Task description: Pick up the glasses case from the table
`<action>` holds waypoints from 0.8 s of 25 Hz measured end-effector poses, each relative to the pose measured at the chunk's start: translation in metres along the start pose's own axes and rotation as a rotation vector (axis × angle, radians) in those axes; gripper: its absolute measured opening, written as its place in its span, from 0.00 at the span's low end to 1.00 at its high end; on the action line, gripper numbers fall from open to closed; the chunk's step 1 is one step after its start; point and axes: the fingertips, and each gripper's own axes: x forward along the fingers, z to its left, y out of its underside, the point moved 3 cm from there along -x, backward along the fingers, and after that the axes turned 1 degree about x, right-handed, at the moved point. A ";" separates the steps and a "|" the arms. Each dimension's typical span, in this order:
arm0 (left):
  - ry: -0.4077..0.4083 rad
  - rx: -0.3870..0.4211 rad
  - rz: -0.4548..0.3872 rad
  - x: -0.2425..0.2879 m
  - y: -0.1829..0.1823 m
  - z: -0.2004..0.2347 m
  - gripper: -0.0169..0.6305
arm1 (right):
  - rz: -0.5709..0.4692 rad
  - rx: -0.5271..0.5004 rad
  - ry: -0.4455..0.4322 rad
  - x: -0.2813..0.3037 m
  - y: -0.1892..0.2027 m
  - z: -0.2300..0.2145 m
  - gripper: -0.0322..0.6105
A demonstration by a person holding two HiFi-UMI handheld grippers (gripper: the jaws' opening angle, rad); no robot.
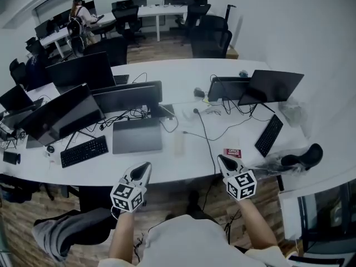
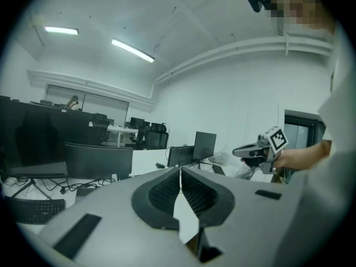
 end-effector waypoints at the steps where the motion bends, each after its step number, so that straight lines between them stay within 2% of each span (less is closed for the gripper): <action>1: -0.006 -0.001 -0.002 0.008 -0.003 0.001 0.04 | 0.001 -0.002 -0.009 0.006 -0.001 -0.007 0.05; 9: -0.052 -0.010 0.006 0.064 -0.017 0.002 0.04 | 0.011 0.001 -0.065 0.049 -0.009 -0.067 0.05; 20: -0.174 -0.032 0.015 0.127 -0.029 0.002 0.04 | 0.017 -0.008 -0.176 0.102 -0.015 -0.138 0.05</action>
